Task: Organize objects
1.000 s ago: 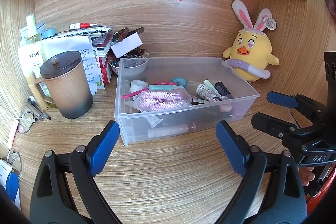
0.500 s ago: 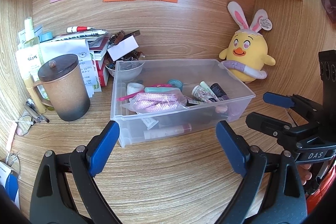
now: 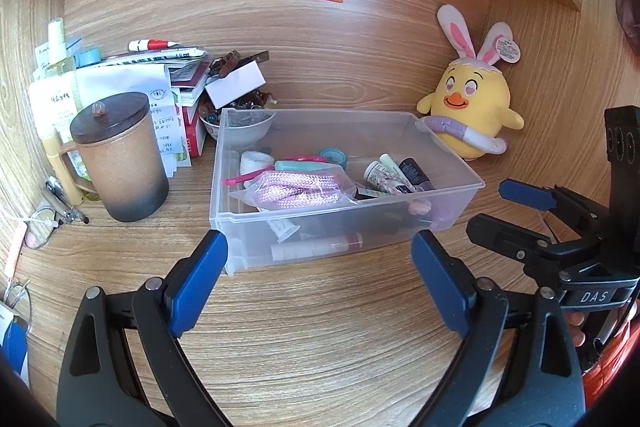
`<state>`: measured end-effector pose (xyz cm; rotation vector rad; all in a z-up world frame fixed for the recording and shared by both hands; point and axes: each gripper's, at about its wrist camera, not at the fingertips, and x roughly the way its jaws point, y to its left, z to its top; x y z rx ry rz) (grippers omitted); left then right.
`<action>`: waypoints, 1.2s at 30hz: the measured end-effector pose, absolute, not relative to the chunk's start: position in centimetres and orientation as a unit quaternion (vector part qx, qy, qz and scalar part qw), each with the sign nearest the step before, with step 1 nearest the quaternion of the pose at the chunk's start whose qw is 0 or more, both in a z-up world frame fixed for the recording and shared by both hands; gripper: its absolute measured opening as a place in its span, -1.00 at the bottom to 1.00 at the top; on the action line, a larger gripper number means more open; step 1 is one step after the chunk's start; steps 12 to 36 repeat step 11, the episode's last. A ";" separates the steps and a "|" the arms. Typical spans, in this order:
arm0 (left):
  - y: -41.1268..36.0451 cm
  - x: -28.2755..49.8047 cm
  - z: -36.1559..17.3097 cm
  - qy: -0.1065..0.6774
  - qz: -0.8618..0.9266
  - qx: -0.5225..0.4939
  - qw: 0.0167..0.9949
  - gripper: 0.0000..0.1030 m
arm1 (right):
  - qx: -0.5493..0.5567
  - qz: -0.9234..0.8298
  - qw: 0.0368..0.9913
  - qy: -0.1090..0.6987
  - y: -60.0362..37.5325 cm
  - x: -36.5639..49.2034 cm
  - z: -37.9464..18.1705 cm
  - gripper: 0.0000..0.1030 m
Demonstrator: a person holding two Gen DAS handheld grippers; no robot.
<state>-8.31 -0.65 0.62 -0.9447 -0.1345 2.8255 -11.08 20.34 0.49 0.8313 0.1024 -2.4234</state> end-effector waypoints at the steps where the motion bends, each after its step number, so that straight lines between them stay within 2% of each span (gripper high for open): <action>1: -0.7 -8.3 0.7 -0.044 0.945 -0.314 0.080 0.83 | 0.312 -0.906 0.284 0.037 20.4 -11.1 0.5 0.79; 36: -0.8 -8.1 0.7 -0.047 0.945 -0.311 0.087 0.83 | 0.312 -0.906 0.283 0.036 20.4 -11.1 0.5 0.80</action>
